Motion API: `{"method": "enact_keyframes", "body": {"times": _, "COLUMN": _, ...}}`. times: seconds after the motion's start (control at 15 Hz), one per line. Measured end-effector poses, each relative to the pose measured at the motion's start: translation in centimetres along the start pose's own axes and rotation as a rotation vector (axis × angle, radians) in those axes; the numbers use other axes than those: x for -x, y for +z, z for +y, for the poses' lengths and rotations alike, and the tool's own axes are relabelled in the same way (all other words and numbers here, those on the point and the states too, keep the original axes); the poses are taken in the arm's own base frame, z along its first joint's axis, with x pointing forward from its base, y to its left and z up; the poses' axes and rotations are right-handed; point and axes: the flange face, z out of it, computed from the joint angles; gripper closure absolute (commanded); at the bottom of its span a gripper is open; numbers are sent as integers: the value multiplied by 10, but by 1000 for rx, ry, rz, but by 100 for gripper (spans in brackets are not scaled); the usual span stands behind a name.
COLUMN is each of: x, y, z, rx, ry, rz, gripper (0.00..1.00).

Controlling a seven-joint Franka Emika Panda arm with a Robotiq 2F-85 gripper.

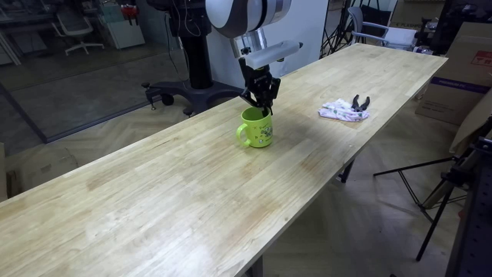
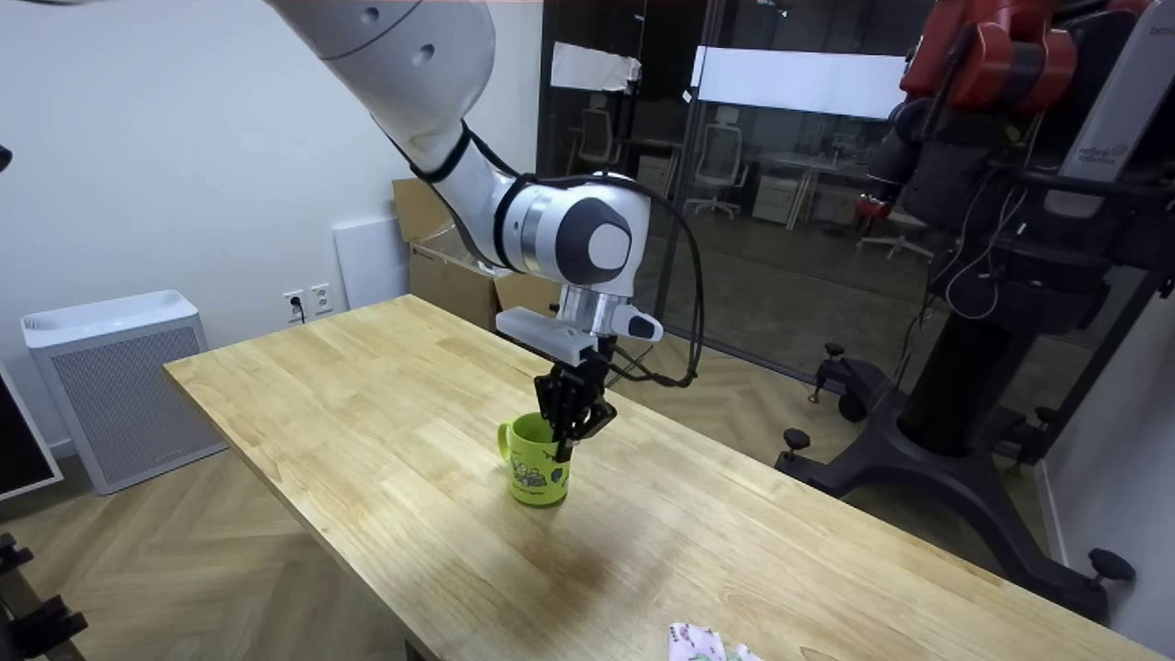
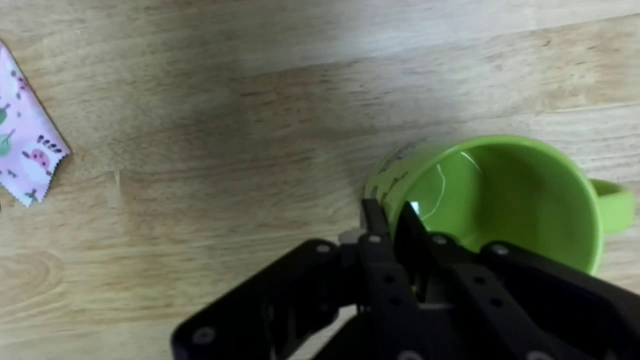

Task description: Move the green mug towards you

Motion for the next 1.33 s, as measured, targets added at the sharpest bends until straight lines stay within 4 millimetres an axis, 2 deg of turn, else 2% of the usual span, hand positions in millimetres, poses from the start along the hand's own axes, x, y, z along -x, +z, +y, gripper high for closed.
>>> {"method": "enact_keyframes", "body": {"times": 0.47, "x": 55, "y": 16, "z": 18, "rx": -90, "ry": 114, "rz": 128, "gripper": 97}}
{"method": "enact_keyframes", "body": {"times": 0.8, "x": 93, "y": 33, "z": 29, "rx": -162, "ry": 194, "rz": 51, "gripper": 97}}
{"method": "enact_keyframes", "body": {"times": 1.13, "x": 115, "y": 40, "z": 37, "rx": -185, "ry": 232, "rz": 5, "gripper": 97}}
{"method": "enact_keyframes", "body": {"times": 1.2, "x": 117, "y": 41, "z": 38, "rx": -187, "ry": 236, "rz": 2, "gripper": 64}}
{"method": "enact_keyframes", "body": {"times": 1.33, "x": 120, "y": 41, "z": 41, "rx": -188, "ry": 242, "rz": -3, "gripper": 57}}
